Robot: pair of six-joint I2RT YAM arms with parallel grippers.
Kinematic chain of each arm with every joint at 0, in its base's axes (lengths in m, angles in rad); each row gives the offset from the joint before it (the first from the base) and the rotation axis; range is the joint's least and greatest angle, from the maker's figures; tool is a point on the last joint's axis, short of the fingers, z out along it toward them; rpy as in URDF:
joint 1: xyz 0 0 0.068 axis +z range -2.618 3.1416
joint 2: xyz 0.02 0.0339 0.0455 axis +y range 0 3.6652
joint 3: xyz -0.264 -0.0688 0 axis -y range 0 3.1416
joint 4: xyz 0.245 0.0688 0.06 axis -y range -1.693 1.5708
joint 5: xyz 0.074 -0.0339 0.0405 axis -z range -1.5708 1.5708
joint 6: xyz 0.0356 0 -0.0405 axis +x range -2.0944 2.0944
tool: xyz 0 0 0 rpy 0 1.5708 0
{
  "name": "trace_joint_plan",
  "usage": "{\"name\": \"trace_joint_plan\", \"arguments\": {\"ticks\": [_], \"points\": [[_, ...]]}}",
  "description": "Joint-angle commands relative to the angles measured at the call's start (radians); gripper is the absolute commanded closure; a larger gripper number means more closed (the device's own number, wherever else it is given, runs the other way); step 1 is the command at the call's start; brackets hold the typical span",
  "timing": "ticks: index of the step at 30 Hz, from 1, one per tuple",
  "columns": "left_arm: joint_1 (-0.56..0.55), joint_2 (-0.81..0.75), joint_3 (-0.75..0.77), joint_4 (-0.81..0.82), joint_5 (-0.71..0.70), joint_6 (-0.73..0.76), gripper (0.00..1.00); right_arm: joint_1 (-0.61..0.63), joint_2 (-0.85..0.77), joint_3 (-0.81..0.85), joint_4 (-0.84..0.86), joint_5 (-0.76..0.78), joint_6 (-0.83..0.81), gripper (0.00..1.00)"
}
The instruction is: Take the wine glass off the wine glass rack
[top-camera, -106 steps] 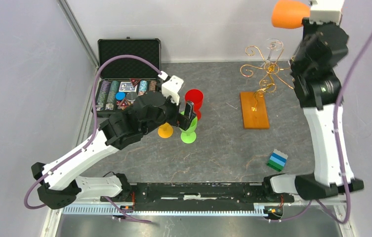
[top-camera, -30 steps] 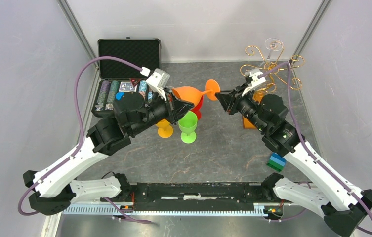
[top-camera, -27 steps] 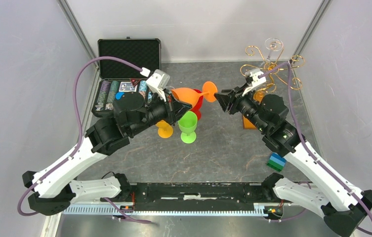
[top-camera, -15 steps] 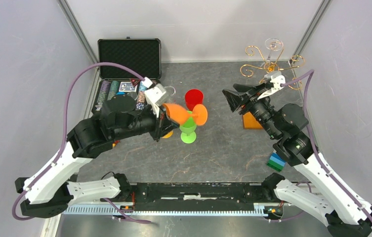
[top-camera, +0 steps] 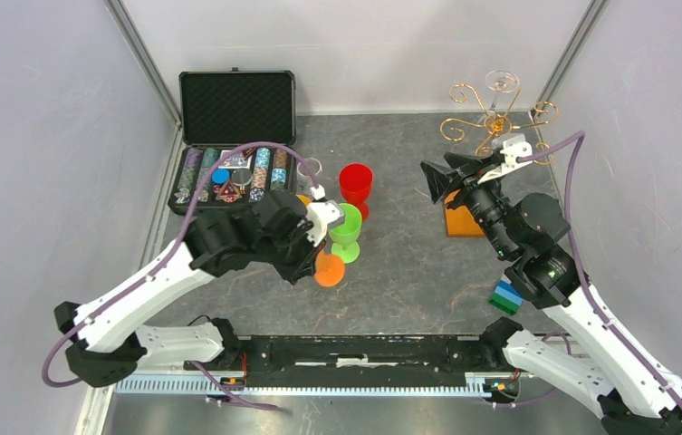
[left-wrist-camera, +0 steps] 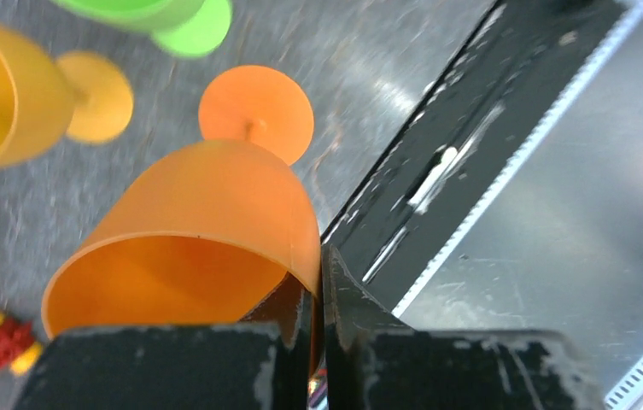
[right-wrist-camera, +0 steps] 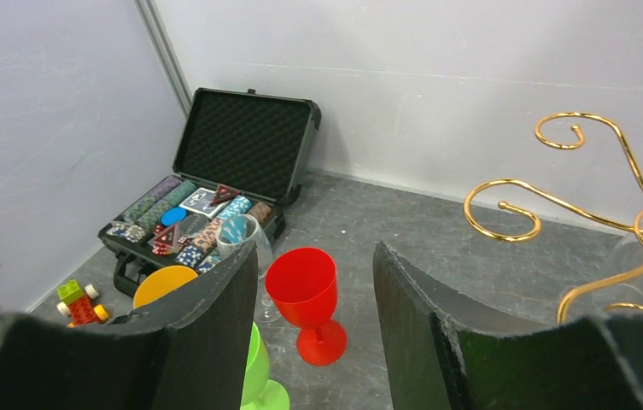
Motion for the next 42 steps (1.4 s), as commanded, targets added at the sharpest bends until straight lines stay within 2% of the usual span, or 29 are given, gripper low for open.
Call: {"name": "trace_joint_plan", "arguments": {"ticks": [1,11,20,27,32,38,42], "points": [[0.001,0.047,-0.048,-0.118,-0.171,-0.079,0.98,0.002,-0.011,0.030,-0.008,0.055,-0.036,0.43],[0.002,0.136,-0.140,-0.110,-0.330,-0.188,0.98,0.003,0.015,0.056,-0.037,0.083,-0.049,0.42],[0.008,0.202,-0.187,-0.033,-0.335,-0.176,0.98,0.002,0.004,0.057,-0.050,0.101,-0.047,0.42],[0.009,0.202,-0.189,-0.024,-0.319,-0.172,0.78,0.002,0.009,0.061,-0.062,0.109,-0.045,0.41],[0.012,0.191,-0.172,-0.042,-0.344,-0.167,0.70,0.002,0.019,0.079,-0.081,0.121,-0.047,0.41],[0.014,0.159,-0.072,-0.084,-0.387,-0.154,0.58,0.002,0.041,0.134,-0.116,0.136,-0.077,0.41],[0.013,0.112,0.005,-0.081,-0.371,-0.128,0.44,0.002,0.082,0.217,-0.168,0.140,-0.137,0.40]]}}
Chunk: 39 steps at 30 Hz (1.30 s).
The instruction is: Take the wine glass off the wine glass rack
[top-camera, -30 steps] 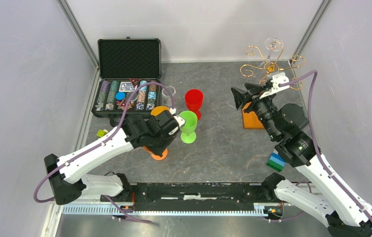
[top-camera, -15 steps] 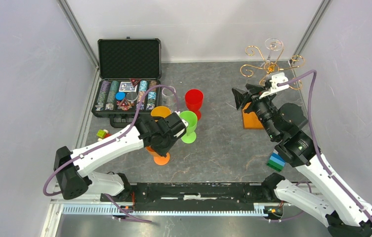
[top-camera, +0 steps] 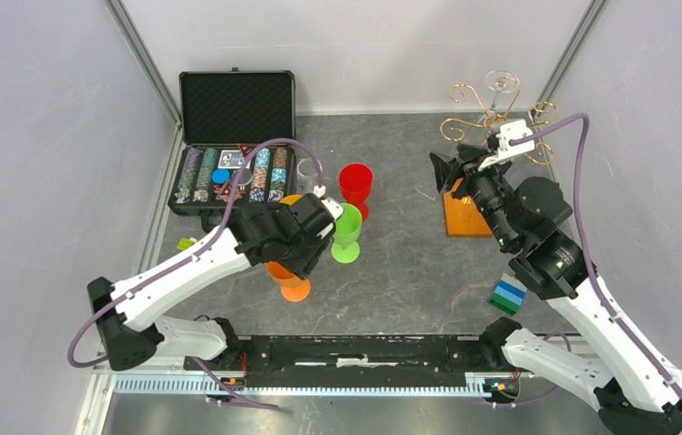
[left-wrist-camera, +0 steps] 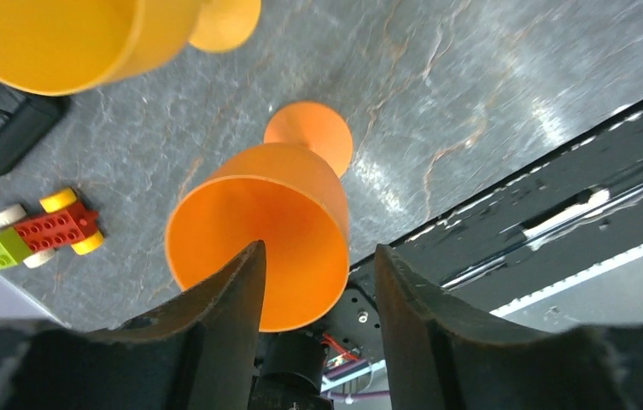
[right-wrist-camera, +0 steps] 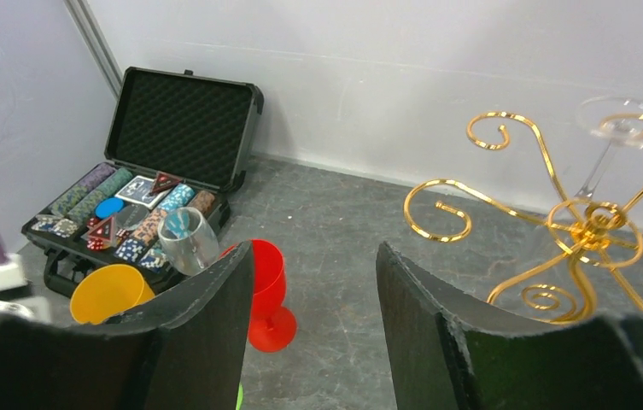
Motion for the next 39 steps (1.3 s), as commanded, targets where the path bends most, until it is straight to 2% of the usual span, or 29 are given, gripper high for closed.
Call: {"name": "trace_joint_plan", "arguments": {"ticks": [1,2,4,7,10,15,17,20,24,30,39], "points": [[0.005,-0.089,0.121,0.004,-0.013,0.030,0.36,0.001,0.046,0.141,-0.056,0.024,-0.098,0.39],[0.005,-0.107,0.135,0.017,-0.014,0.042,0.32,0.002,0.074,0.188,-0.087,0.019,-0.143,0.34],[0.006,-0.151,0.153,0.065,-0.023,0.056,0.17,0.002,0.143,0.287,-0.181,0.030,-0.240,0.25],[0.006,-0.220,0.159,0.172,-0.051,0.059,0.01,0.002,0.241,0.387,-0.236,0.187,-0.362,0.19],[0.005,-0.276,0.141,0.284,-0.067,0.059,0.00,0.000,0.340,0.456,-0.232,0.419,-0.504,0.19],[0.006,-0.342,0.087,0.437,-0.066,0.058,0.00,-0.042,0.541,0.626,-0.252,0.606,-0.714,0.24],[0.006,-0.345,0.074,0.462,-0.053,0.050,0.00,-0.094,0.614,0.707,-0.287,0.610,-0.751,0.28],[0.005,-0.331,0.068,0.469,-0.031,0.040,0.00,-0.189,0.703,0.831,-0.354,0.565,-0.748,0.42],[0.006,-0.306,0.066,0.469,-0.012,0.038,0.00,-0.266,0.765,0.868,-0.378,0.490,-0.750,0.50],[0.005,-0.288,0.075,0.464,-0.003,0.040,0.00,-0.354,0.822,0.861,-0.424,0.382,-0.769,0.50],[0.006,-0.289,0.061,0.467,-0.003,0.034,0.00,-0.392,0.868,0.878,-0.447,0.262,-0.822,0.48]]}}
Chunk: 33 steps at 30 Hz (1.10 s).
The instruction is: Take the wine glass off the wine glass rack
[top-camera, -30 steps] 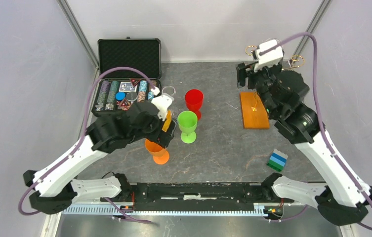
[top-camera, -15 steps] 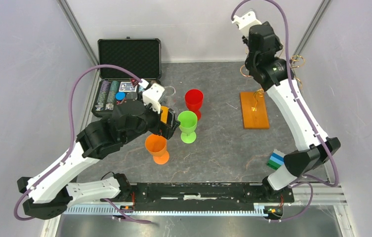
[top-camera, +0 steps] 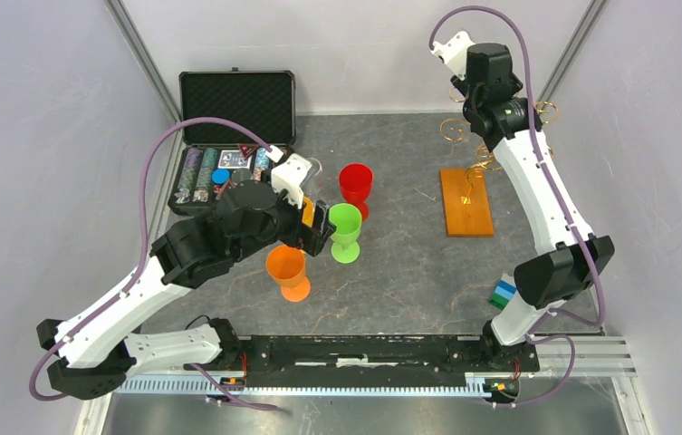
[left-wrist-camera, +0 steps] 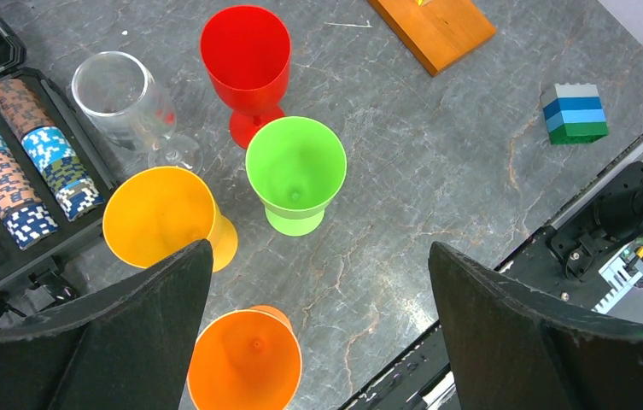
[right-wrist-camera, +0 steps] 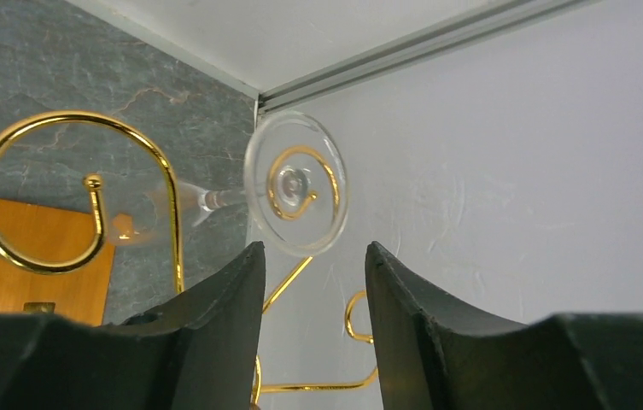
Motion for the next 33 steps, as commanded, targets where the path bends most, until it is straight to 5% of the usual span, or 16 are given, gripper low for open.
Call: {"name": "trace_joint_plan", "arguments": {"ticks": [1,16,28,33], "points": [[0.003,-0.006,-0.001,0.042,0.017,0.002,0.00,-0.012,0.021,0.057,-0.008,-0.071,-0.039,0.48],[0.003,-0.005,-0.007,0.043,-0.001,0.015,0.00,-0.024,0.080,0.030,0.091,-0.096,-0.228,0.54],[0.003,-0.002,-0.012,0.047,0.001,0.015,0.00,-0.024,0.082,-0.028,0.140,-0.001,-0.337,0.68],[0.004,-0.006,-0.022,0.053,0.002,0.009,0.00,-0.024,0.061,-0.019,0.145,-0.004,-0.337,0.82]]}}
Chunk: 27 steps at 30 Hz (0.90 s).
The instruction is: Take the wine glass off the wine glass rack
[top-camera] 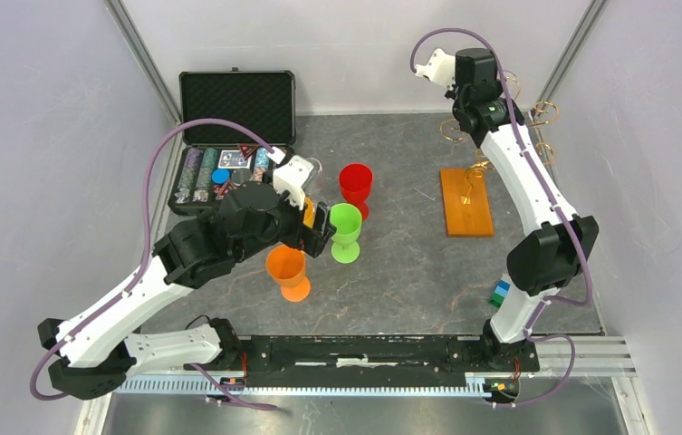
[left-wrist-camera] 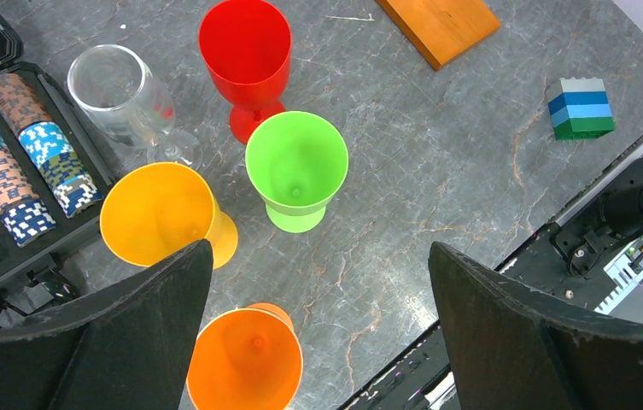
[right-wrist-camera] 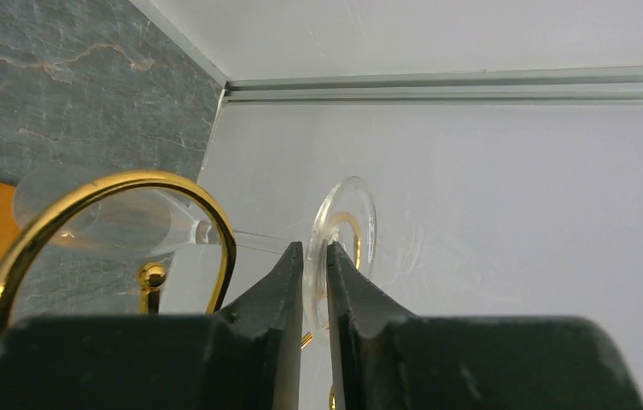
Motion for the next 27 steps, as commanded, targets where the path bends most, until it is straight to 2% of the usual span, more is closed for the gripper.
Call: {"name": "trace_joint_plan", "arguments": {"ticks": [1,5,14,17,22,27], "points": [[0.004,-0.006,-0.009,0.050,0.004,0.008,0.00,-0.004,-0.039,0.014,0.053,0.020,-0.021,0.86],[0.003,-0.004,-0.015,0.055,0.009,0.006,0.00,-0.004,-0.052,0.004,0.074,0.034,-0.034,0.99],[0.003,-0.001,-0.018,0.059,0.009,0.009,0.00,-0.001,-0.070,0.014,0.071,0.053,-0.043,1.00],[0.003,0.000,-0.020,0.062,0.012,0.008,0.00,0.000,-0.079,0.013,0.057,0.037,-0.044,0.96],[0.003,0.000,-0.026,0.066,0.013,0.009,0.00,0.000,-0.083,-0.009,0.038,0.049,-0.041,0.81],[0.004,0.001,-0.032,0.068,0.013,0.006,0.00,0.008,-0.098,-0.020,0.023,0.049,-0.044,0.79]]}}
